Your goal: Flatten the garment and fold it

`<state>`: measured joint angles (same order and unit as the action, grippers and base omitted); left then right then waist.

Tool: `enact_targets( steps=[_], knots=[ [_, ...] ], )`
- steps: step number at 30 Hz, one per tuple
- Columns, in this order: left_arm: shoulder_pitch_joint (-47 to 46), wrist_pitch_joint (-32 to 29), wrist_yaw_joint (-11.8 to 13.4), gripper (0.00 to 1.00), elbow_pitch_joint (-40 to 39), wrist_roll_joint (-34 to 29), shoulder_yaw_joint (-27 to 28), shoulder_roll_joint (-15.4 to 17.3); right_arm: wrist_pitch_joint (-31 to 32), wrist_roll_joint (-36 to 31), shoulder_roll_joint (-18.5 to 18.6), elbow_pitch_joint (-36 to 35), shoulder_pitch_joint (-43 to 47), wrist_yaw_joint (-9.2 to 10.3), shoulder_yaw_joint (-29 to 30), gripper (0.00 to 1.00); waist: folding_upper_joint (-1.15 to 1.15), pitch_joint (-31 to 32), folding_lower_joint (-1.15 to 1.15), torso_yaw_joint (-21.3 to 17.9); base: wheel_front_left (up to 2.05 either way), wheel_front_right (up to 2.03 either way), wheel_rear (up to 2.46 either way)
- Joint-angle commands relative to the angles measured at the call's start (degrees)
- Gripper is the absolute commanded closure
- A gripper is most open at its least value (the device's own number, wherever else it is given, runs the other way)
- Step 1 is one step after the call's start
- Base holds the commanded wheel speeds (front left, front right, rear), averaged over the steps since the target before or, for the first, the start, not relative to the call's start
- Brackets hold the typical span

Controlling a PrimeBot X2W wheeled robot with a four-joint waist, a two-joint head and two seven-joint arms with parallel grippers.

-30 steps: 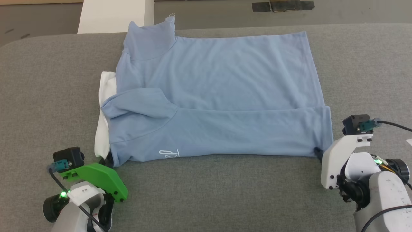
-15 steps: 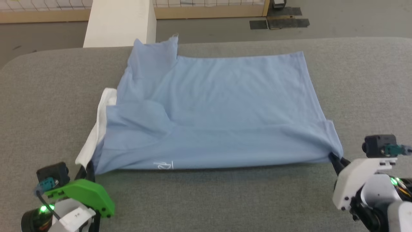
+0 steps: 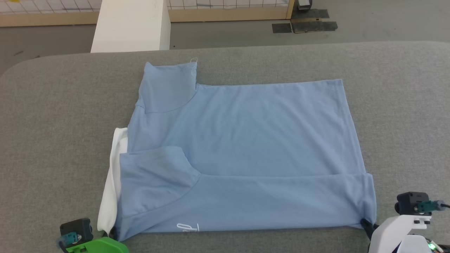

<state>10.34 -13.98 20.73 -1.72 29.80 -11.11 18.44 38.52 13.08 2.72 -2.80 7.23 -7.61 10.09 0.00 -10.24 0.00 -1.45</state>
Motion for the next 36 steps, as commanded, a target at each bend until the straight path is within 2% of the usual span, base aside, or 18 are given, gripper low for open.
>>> enact_targets(
  steps=[1, 5, 6, 7, 8, 9, 15, 19, 20, 24, 28, 31, 34, 36],
  knots=[
    [-0.1, 0.0, -0.4, 1.00, 1.6, 0.0, -0.5, -0.4, -0.9, -0.4, 0.2, 1.9, -0.7, 0.12, -0.1, 1.00, 0.00, -0.5, 0.00, -0.1, 0.00, 0.00, 0.00],
    [-1.7, 1.4, -1.3, 1.00, 4.9, 0.4, -0.9, -1.3, -3.5, -0.5, 0.2, 6.4, -2.2, 0.12, -1.2, 1.00, 0.00, -0.9, 0.00, 0.1, 0.00, 0.00, 0.00],
    [-2.0, 2.3, -1.3, 0.92, 5.3, 0.6, -0.6, -1.6, -4.6, -0.1, 0.2, 6.8, -2.5, 0.12, -1.3, 1.00, 0.00, -0.9, 0.00, 0.1, 0.00, 0.00, 0.00],
    [-2.3, 3.2, -1.3, 0.51, 5.6, 0.5, -0.4, -1.7, -5.3, 0.3, 0.2, 7.1, -2.7, 0.12, -1.4, 0.76, 0.00, -0.8, 0.00, 0.1, 0.00, 0.00, 0.00],
    [-2.6, 4.0, -1.5, 0.00, 5.9, 0.5, -0.1, -1.8, -6.2, 0.4, 0.2, 7.1, -2.8, 0.12, -1.5, 0.38, 0.00, -0.7, 0.00, 0.0, 0.00, 0.00, 0.00],
    [-2.9, 4.6, -1.7, 0.00, 5.9, 0.6, 0.1, -1.8, -7.0, 0.6, 0.2, 6.9, -2.8, 0.12, -1.5, 0.00, 0.00, -0.6, 0.00, 0.0, 0.00, 0.00, 0.00],
    [-5.6, 9.3, -4.4, 0.00, 1.8, -2.4, -0.1, 1.7, -15.9, 2.9, 0.2, 3.0, -2.2, 0.12, -0.8, 0.00, 0.00, 0.1, 0.00, -0.7, 0.00, 0.00, 0.00],
    [-8.8, 12.5, -5.9, 0.00, -2.4, -5.0, 0.3, 4.5, -24.8, 3.6, 0.2, 0.2, -2.1, 0.12, -1.7, 0.00, 0.00, -0.1, 0.00, -2.0, 0.00, 0.00, 0.00],
    [-13.4, 13.8, -8.6, 0.00, -3.2, -5.9, 0.5, 7.2, -31.8, 2.6, 0.2, -0.6, -3.0, 0.12, -2.9, 0.00, 0.00, -1.1, 0.00, -3.4, 0.00, 0.00, 0.00],
    [-22.9, 14.5, -12.9, 0.00, -3.2, -8.5, -1.3, 10.2, -38.9, 0.9, 0.2, -0.4, -5.2, 0.12, -4.2, 0.00, 0.00, -3.5, 0.00, -5.1, 0.00, 0.00, 0.00],
    [-33.4, 12.9, -17.5, 0.00, 1.0, -6.9, -2.1, 10.7, -42.6, 0.5, 0.2, 0.2, -8.0, 0.12, -6.0, 0.00, 0.00, -6.9, 0.00, -7.3, 0.00, 0.00, 0.00],
    [-41.6, 9.3, -20.9, 0.00, 6.4, -4.4, -2.2, 11.1, -43.7, 0.4, 0.2, 0.5, -10.3, 0.12, -7.7, 0.00, 0.00, -10.0, 0.00, -9.2, 0.00, 0.00, 0.00],
    [-48.7, 4.2, -23.2, 0.00, 11.6, -2.9, -2.8, 11.7, -44.7, 0.8, 0.2, 0.7, -12.5, 0.12, -8.9, 0.00, 0.00, -12.6, 0.00, -11.0, 0.00, 0.00, 0.00],
    [-53.0, 0.4, -23.5, 0.00, 14.8, -2.2, -3.1, 12.0, -45.3, 1.1, 0.2, 0.8, -13.8, 0.12, -9.8, 0.00, 0.00, -14.3, 0.00, -12.1, 0.00, 0.00, 0.00]
  ],
)
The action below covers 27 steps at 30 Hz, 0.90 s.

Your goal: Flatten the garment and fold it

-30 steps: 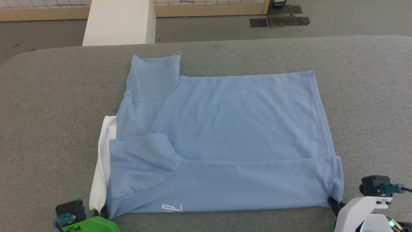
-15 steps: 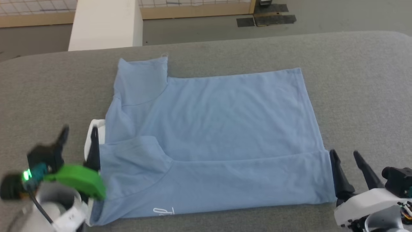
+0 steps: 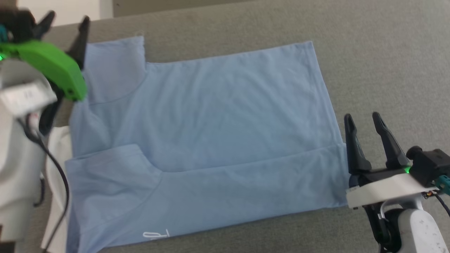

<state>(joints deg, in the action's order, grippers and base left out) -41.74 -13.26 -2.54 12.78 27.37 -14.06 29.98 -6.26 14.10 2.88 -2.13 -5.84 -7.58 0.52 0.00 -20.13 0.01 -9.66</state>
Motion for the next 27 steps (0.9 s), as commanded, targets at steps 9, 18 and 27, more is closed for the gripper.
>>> enact_targets(
  steps=[9, 18, 27],
  knots=[
    [-11.8, -19.8, 5.1, 0.00, 10.4, -0.4, -0.6, 3.5, -2.8, 1.9, 0.0, 1.2, -5.0, 0.09, -3.8, 0.00, 0.00, -10.5, -0.01, -8.8, 0.00, 0.00, 0.00],
    [-11.0, -40.0, 13.5, 0.27, 10.7, -0.3, -1.0, 6.2, -3.8, 2.3, 0.0, 1.9, -5.9, 0.09, -4.4, 0.00, 0.00, -11.8, -0.01, -9.9, 0.00, 0.00, 0.00],
    [-7.9, -42.3, 15.7, 1.00, 3.0, -0.3, -0.8, 7.8, -2.9, 1.1, 1.3, 0.8, -10.9, 0.09, -6.3, 0.00, 0.00, -12.0, -0.01, -9.7, 0.00, 0.00, 0.00]
  ],
)
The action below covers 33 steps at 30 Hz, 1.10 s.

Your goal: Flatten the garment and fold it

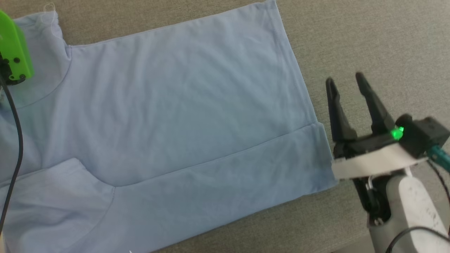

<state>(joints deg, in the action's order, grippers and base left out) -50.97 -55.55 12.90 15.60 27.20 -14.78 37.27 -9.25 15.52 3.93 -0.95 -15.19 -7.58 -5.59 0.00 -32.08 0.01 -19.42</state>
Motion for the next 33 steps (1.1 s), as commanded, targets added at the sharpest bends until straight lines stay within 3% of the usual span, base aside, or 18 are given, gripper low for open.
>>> enact_targets(
  steps=[1, 8, 18, 24, 25, 27, 28, 33],
  knots=[
    [1.4, 0.3, 0.1, 1.00, -0.4, -0.1, -0.1, 0.6, 0.5, -0.4, 0.8, -0.6, -3.3, 0.09, -0.7, 0.00, 0.00, -0.1, -0.01, 0.1, 0.00, 0.00, 0.00],
    [0.6, 1.0, -0.7, 1.00, -1.5, 0.1, -0.7, 0.4, 8.7, 0.6, 3.4, 6.0, -20.0, 0.09, -4.9, 0.00, 0.00, -1.0, -0.01, 1.1, 0.00, 0.00, 0.00],
    [-3.1, 2.3, -2.2, 1.00, -2.0, -0.2, -2.9, -1.8, 32.1, 1.4, 2.1, 33.6, -43.7, 0.09, -5.8, 0.00, 0.00, -3.7, -0.01, 4.9, 0.00, 0.00, 0.00],
    [-4.1, 3.6, -3.1, 1.00, -1.3, 0.0, -3.7, -2.9, 44.7, -0.5, 2.2, 42.4, -49.1, 0.09, -6.9, 0.00, 0.00, -4.6, -0.01, 6.3, 0.00, 0.00, 0.00],
    [-4.1, 3.8, -3.2, 1.00, -1.2, 0.1, -3.8, -2.9, 47.1, -0.8, 2.2, 43.3, -49.5, 0.09, -7.2, 0.53, 0.00, -4.6, -0.01, 6.3, 0.00, 0.00, 0.00],
    [-4.1, 4.1, -3.4, 1.00, -0.8, 0.3, -3.9, -3.0, 51.4, -1.7, 2.3, 44.1, -50.3, 0.09, -7.9, 0.87, 0.00, -4.4, -0.01, 6.5, 0.00, 0.00, 0.00],
    [-4.0, 4.3, -3.4, 1.00, -0.6, 0.3, -3.9, -3.1, 52.6, -2.0, 2.4, 44.0, -50.7, 0.09, -8.0, 1.00, 0.00, -4.3, -0.01, 6.5, 0.00, 0.00, 0.00],
    [-3.7, 6.7, -3.8, 1.00, 0.0, 0.5, -4.0, -3.5, 52.4, -2.8, 2.6, 41.3, -50.1, 0.09, -8.2, 1.00, 0.00, -3.4, -0.01, 7.0, 0.00, 0.00, 0.00]
  ],
)
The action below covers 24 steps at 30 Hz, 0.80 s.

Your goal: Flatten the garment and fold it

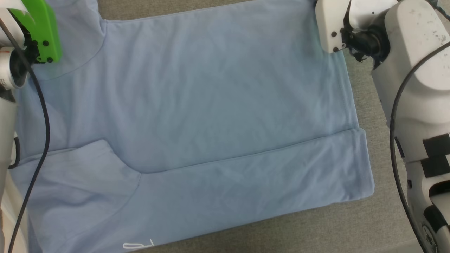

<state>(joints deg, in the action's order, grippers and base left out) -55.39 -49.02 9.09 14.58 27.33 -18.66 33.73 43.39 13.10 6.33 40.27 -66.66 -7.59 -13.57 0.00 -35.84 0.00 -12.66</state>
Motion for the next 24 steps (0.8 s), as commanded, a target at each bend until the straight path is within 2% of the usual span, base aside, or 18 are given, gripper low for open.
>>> enact_targets(
  steps=[1, 7, 12, 16, 20, 24],
  knots=[
    [0.9, 1.2, -0.2, 1.00, 1.1, 0.4, 0.0, -0.1, -1.2, -0.4, 0.3, -0.5, 1.8, 0.10, -0.3, 1.00, 0.00, 0.6, 0.00, 0.4, 0.00, 0.00, 0.00],
    [3.9, 16.2, -1.7, 1.00, 0.7, 0.6, 1.8, -1.9, -15.0, 1.1, 1.8, -5.9, 8.0, 0.10, -1.9, 1.00, 0.00, 4.0, 0.00, 1.9, 0.00, 0.00, 0.00],
    [10.7, 30.2, -4.9, 1.00, -0.8, 2.5, 2.9, -4.4, -28.4, 3.9, 4.9, -10.5, 16.2, 0.10, -4.9, 1.00, 0.00, 8.9, 0.00, 3.8, 0.00, 0.00, 0.00],
    [18.4, 37.0, -6.8, 1.00, -3.2, 4.2, 3.5, -5.0, -35.9, 5.6, 7.1, -12.9, 22.6, 0.10, -5.3, 1.00, 0.00, 12.7, 0.00, 5.0, 0.00, 0.00, 0.00],
    [27.0, 41.4, -7.2, 1.00, -6.2, 6.7, 5.1, -5.4, -39.3, 6.8, 9.1, -14.7, 28.4, 0.10, -5.2, 1.00, 0.00, 15.6, 0.00, 6.2, 0.00, 0.00, 0.00],
    [35.6, 43.1, -6.2, 1.00, -8.9, 8.7, 6.5, -5.4, -38.4, 7.5, 11.3, -16.1, 33.3, 0.10, -5.2, 1.00, 0.00, 18.1, 0.00, 7.2, 0.00, 0.00, 0.00]
  ],
)
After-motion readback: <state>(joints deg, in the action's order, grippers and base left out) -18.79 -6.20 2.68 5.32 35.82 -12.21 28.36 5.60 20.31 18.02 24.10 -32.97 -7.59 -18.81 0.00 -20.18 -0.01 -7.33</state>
